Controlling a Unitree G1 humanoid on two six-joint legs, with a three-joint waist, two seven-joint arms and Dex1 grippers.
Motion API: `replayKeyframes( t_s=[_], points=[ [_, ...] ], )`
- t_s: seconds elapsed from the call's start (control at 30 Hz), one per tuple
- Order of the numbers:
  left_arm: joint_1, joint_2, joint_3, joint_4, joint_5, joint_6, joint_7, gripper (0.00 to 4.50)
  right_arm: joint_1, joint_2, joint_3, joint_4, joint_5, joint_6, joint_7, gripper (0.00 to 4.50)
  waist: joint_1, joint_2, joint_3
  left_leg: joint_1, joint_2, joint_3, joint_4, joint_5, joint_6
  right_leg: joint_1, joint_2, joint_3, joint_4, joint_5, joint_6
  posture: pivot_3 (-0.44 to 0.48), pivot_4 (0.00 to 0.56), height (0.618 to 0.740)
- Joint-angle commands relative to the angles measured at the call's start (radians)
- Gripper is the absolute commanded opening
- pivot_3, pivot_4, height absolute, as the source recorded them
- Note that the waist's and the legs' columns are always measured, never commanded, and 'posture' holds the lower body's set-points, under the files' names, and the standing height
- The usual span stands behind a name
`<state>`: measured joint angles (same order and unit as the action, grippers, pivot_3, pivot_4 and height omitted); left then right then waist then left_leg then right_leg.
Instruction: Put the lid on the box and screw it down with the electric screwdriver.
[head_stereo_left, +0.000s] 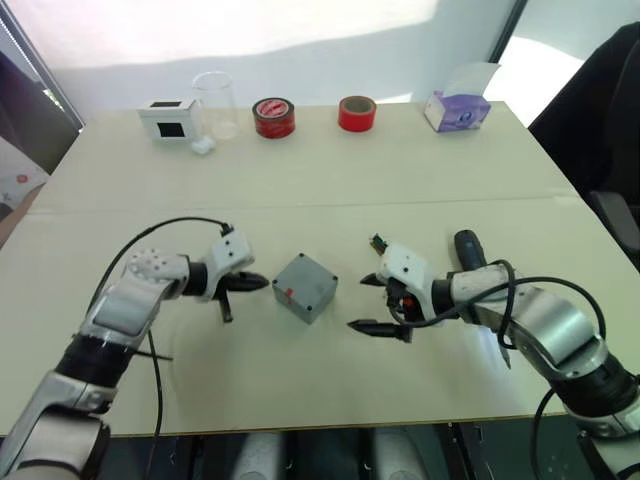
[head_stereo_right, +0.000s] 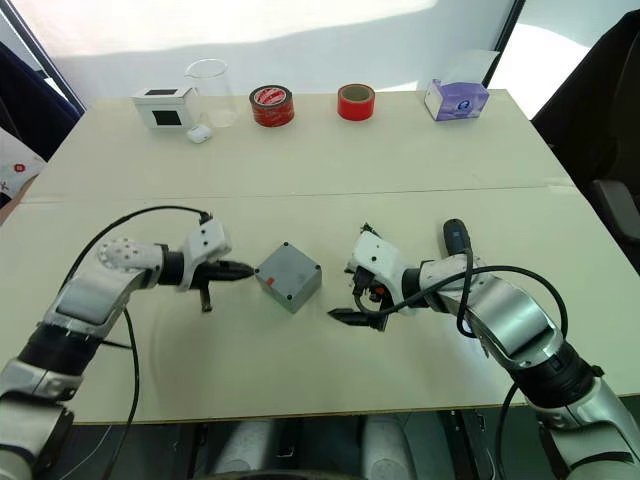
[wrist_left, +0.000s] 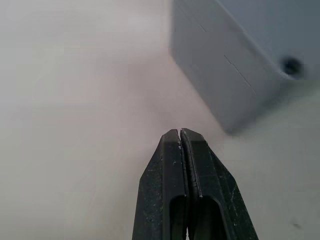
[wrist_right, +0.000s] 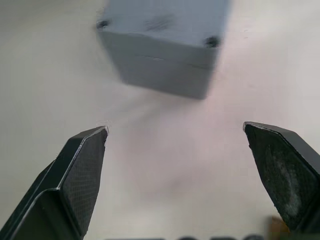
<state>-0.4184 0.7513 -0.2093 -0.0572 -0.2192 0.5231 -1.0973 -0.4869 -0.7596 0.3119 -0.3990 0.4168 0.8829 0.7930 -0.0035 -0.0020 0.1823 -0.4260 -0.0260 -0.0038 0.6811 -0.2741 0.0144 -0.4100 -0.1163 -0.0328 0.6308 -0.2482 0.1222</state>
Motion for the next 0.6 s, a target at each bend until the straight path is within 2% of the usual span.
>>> replayKeyframes(
  t_s=[0.03, 0.17, 0.3, 0.6],
  points=[
    [0.034, 0.002, 0.018, -0.114, -0.041, 0.051, 0.004, 0.0, -0.041, 0.047, 0.032, 0.041, -0.039, -0.065, 0.02, 4.44, 0.009, 0.0, 0.0, 0.0, 0.0, 0.0, 0.0, 0.0, 0.0, 0.0, 0.0, 0.0, 0.0, 0.0, 0.0, 0.0, 0.15, 0.74],
    [0.028, -0.06, 0.006, -0.124, -0.033, 0.08, 0.073, 0.0, -0.076, 0.124, 0.087, 0.112, -0.08, -0.117, 0.038, 4.44, 0.015, 0.0, 0.0, 0.001, 0.0, 0.0, 0.001, 0.0, 0.0, 0.001, 0.0, 0.0, 0.0, 0.0, 0.0, 0.0, 0.15, 0.74],
    [-0.015, -0.101, 0.007, -0.078, -0.014, 0.056, 0.109, 0.0, -0.051, 0.125, 0.105, 0.062, -0.063, -0.103, 0.085, 4.44, 0.017, 0.0, 0.0, 0.0, -0.001, 0.0, 0.001, 0.0, 0.0, 0.001, 0.0, 0.0, 0.0, 0.0, 0.0, 0.0, 0.15, 0.74],
    [-0.047, -0.114, 0.007, -0.057, -0.013, 0.043, 0.117, 0.0, -0.002, 0.127, 0.083, -0.014, -0.064, -0.047, 0.069, 4.44, 0.013, 0.0, 0.0, 0.0, -0.001, 0.0, 0.001, 0.0, 0.0, 0.0, 0.0, 0.0, 0.001, 0.0, 0.0, 0.0, 0.15, 0.74]
  ],
)
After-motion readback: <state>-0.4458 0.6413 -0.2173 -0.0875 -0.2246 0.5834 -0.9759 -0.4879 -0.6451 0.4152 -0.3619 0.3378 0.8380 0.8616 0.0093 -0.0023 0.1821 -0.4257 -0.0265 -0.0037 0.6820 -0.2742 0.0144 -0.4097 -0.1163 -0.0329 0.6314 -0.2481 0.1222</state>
